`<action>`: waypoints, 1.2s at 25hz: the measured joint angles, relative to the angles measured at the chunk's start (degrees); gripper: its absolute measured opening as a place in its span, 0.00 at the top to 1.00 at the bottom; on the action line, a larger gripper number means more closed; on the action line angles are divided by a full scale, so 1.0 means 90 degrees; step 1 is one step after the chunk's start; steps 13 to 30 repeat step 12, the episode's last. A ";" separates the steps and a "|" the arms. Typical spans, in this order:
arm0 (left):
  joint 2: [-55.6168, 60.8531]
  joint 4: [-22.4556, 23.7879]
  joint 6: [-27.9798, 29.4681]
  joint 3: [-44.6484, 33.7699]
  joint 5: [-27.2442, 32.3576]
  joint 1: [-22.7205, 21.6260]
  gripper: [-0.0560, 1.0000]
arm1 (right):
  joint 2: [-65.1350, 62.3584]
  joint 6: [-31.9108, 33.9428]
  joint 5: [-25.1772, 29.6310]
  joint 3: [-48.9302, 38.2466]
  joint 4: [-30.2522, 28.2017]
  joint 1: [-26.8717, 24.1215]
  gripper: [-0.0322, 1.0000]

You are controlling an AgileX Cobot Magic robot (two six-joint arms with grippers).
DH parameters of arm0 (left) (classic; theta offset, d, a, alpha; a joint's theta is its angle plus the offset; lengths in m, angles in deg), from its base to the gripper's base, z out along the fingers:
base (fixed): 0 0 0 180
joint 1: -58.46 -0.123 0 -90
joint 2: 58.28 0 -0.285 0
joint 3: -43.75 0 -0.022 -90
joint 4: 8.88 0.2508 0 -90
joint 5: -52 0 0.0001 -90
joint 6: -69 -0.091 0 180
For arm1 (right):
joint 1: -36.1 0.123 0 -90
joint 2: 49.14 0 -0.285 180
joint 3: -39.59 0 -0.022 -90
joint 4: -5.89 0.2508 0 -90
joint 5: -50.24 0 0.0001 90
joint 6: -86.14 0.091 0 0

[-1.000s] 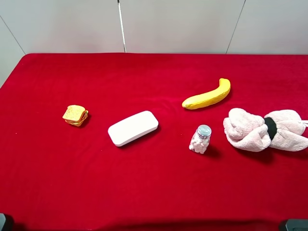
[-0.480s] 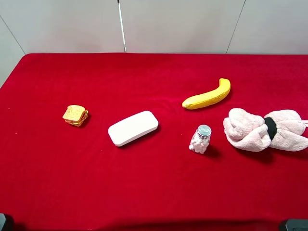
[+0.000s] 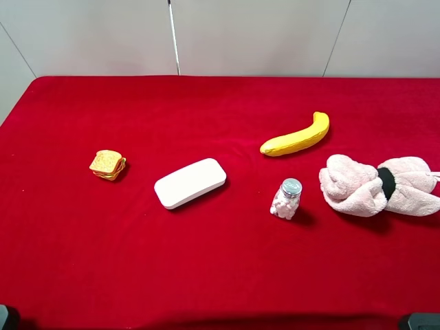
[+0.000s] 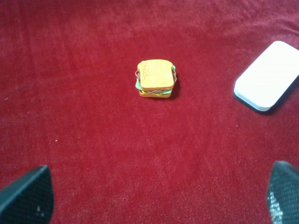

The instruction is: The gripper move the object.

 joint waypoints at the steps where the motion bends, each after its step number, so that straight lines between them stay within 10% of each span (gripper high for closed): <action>1: 0.0000 0.0000 0.0000 0.0000 0.0000 0.0000 0.10 | 0.0000 0.0000 0.0000 0.0000 0.0000 0.0000 0.30; 30: 0.0000 0.0000 0.0000 0.0000 0.0000 0.0000 0.10 | 0.0000 0.0000 -0.0005 0.0000 0.0000 0.0000 0.30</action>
